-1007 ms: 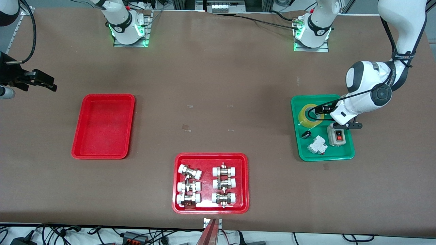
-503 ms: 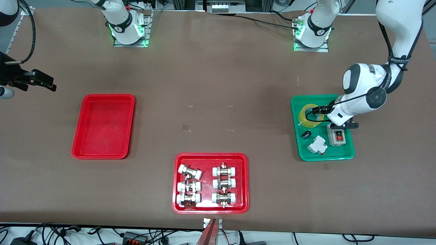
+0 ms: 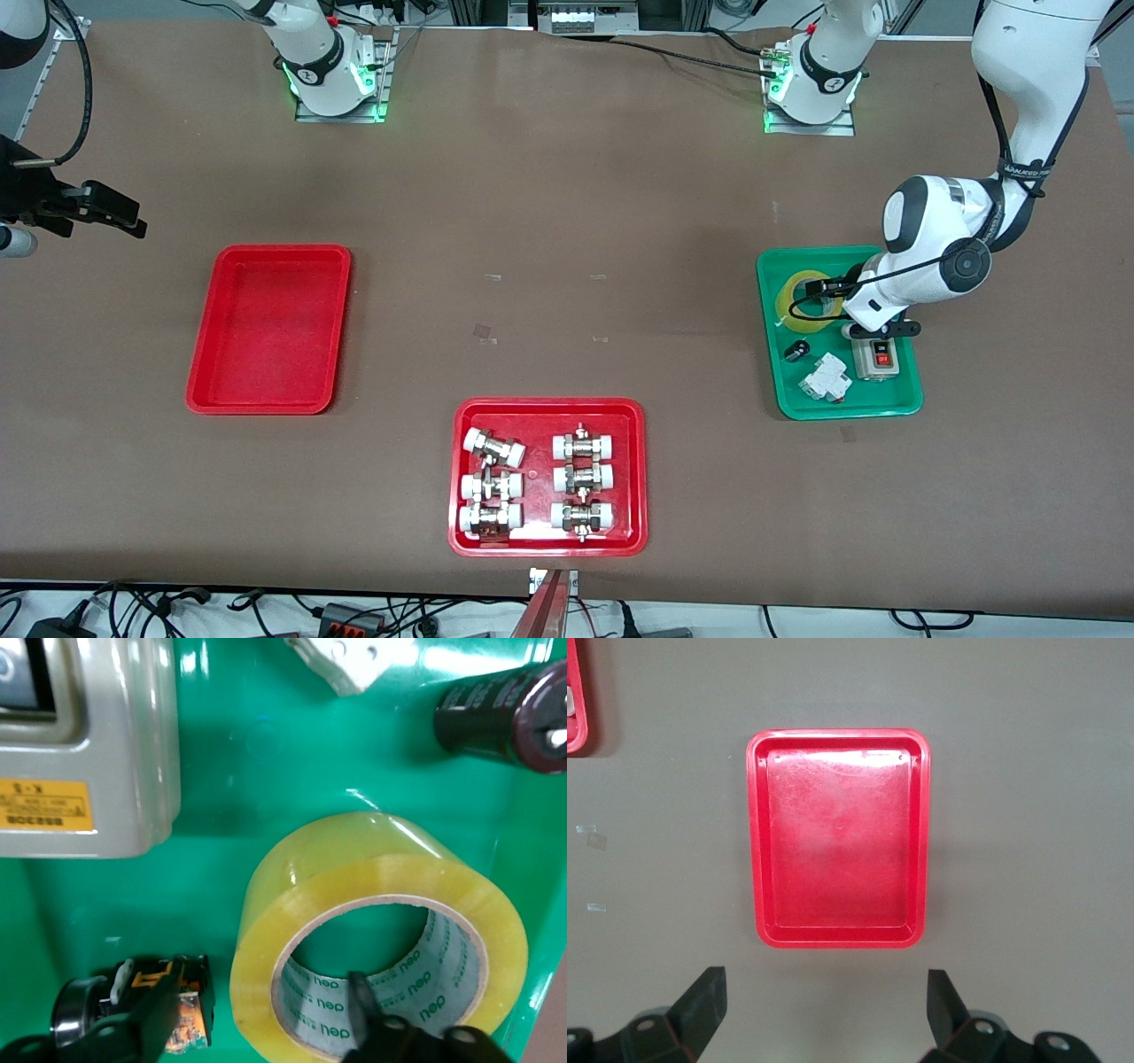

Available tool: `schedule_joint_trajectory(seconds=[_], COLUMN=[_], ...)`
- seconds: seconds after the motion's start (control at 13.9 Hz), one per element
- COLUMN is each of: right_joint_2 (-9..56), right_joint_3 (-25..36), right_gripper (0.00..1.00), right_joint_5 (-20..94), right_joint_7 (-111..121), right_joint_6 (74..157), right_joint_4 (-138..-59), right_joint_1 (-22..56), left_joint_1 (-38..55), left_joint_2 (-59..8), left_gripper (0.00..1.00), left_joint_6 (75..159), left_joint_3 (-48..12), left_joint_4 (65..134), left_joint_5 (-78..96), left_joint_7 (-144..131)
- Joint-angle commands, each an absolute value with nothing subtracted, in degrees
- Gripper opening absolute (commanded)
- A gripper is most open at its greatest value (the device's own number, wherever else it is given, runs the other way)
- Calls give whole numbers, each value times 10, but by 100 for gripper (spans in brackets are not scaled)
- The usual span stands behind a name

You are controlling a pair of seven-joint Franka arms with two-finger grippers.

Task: Left arm passes tape to right arm into tray
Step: 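Close the left gripper on the yellow tape roll's rim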

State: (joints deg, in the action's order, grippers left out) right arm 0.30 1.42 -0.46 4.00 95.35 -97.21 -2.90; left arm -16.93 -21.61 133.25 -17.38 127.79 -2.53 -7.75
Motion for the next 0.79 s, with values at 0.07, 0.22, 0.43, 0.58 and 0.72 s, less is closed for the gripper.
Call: schedule_joint_trajectory(seconds=[0.07,0.22,0.43,0.58,0.72], right_joint_2=[-1,-1,-1,0,1], right_joint_3=[11,11,11,11,11], right_gripper=[100,100,100,100,100], right_joint_5=[-11,-11,-12,-12,-11], right_joint_7=[46,46,46,46,46], right_joint_6=[958,961,967,968,968], right_joint_4=[-977,-979,-979,-979,-979], right_joint_1=[-34,-35,-35,-35,-35], left_joint_1=[-172,-172,-170,-170,-169], left_joint_2=[-207,-201,-191,-188,-173], left_gripper=[19,1,1,1,1], left_joint_6=[1328,1311,1281,1271,1236], left_joint_3=[-176,-176,-177,-177,-178], left_joint_4=[1278,1272,1259,1252,1233], left_joint_5=[-36,-36,-36,-37,-37], left_joint_7=[-92,-88,-89,-85,-83])
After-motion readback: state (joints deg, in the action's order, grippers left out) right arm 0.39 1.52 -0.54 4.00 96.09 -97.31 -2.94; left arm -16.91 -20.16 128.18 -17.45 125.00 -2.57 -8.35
